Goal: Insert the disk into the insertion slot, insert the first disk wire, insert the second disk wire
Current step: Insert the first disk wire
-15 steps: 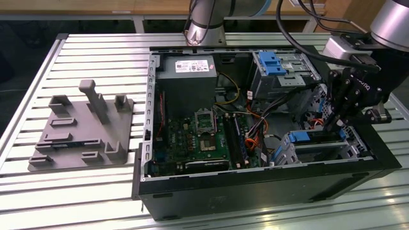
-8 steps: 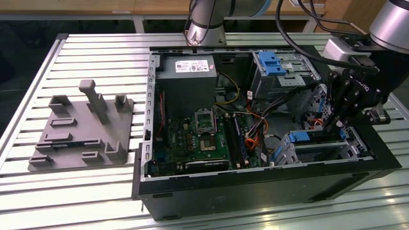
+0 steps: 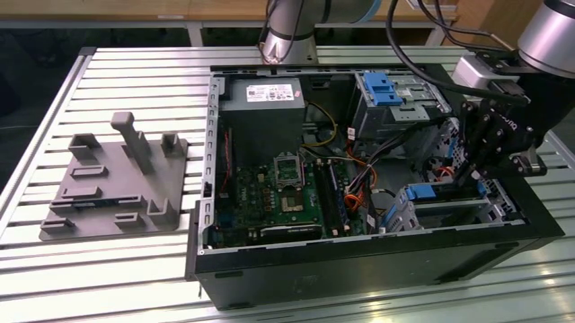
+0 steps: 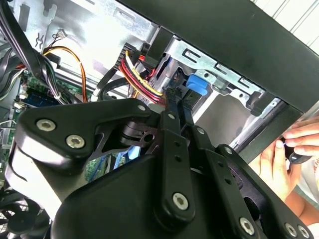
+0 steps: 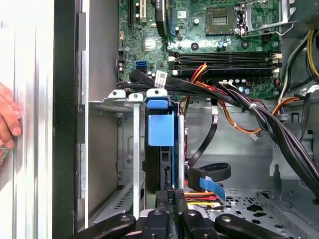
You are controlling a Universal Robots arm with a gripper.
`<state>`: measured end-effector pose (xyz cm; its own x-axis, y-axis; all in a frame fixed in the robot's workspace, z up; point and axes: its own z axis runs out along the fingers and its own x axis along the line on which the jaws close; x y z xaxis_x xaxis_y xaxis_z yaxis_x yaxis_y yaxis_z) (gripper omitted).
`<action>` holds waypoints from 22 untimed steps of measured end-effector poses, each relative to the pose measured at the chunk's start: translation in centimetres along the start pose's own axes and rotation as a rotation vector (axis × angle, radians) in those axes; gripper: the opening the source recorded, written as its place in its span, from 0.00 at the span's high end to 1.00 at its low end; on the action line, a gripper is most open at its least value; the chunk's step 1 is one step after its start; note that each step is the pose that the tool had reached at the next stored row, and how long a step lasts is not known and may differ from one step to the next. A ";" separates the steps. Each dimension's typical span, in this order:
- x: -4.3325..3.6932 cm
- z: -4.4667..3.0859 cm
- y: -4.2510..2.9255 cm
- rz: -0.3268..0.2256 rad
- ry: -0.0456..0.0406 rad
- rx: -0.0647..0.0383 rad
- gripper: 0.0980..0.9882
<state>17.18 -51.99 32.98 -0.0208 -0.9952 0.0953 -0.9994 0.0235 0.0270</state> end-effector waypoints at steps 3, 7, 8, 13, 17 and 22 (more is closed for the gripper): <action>-0.02 0.20 -0.01 0.000 0.0002 0.000 0.93; -0.04 0.43 -0.02 0.001 0.0011 0.000 0.93; -0.05 0.47 -0.01 0.001 0.0001 0.000 0.93; 0.03 -0.27 0.01 0.001 -0.0002 0.000 0.77; 0.19 -2.11 0.06 0.001 0.0000 0.000 0.77; 0.38 -4.07 0.12 0.001 0.0004 0.000 0.77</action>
<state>17.17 -51.97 37.08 -0.0215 -0.9952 0.0956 -0.9993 0.0242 0.0269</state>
